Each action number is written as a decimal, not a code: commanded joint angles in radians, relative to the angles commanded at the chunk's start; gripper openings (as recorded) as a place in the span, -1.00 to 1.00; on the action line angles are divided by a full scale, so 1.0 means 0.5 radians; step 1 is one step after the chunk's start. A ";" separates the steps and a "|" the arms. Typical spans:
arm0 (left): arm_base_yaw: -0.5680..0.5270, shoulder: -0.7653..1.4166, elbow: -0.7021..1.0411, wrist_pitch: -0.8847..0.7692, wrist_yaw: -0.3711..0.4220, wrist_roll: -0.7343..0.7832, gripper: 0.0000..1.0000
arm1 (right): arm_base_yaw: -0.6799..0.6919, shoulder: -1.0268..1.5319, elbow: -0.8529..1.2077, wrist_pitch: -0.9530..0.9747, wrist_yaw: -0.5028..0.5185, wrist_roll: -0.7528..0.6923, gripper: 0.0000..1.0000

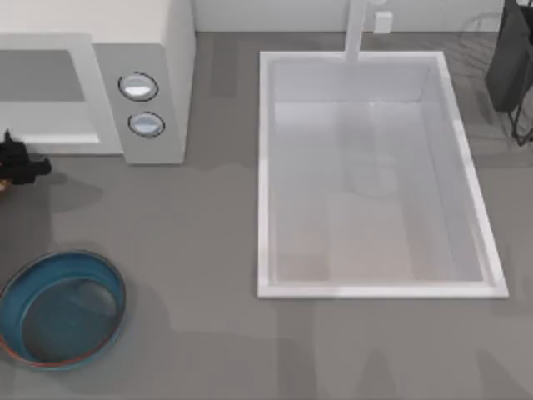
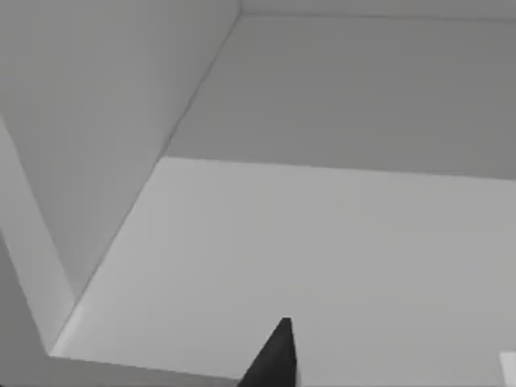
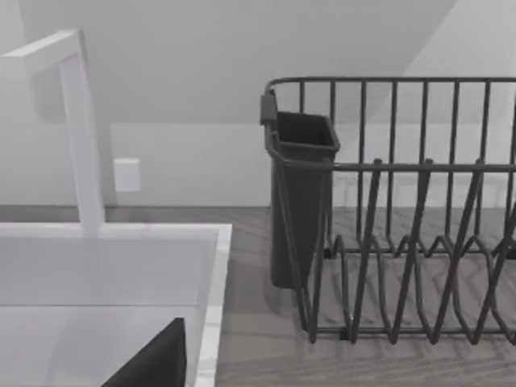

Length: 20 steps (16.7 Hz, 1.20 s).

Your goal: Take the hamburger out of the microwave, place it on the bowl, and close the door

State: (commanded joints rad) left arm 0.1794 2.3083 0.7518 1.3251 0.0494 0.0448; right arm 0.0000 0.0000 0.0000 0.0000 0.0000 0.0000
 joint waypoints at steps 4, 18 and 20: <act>0.026 -0.105 -0.230 0.172 0.024 0.006 -1.00 | 0.000 0.000 0.000 0.000 0.000 0.000 1.00; 0.016 -0.639 -0.207 -0.363 0.015 0.012 -1.00 | 0.000 0.000 0.000 0.000 0.000 0.000 1.00; 0.017 -0.784 -0.207 -0.517 0.013 0.013 -1.00 | 0.000 0.000 0.000 0.000 0.000 0.000 1.00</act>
State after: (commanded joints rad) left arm 0.1877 1.9162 0.6484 1.0663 0.0558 0.0511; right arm 0.0000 0.0000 0.0000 0.0000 0.0000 0.0000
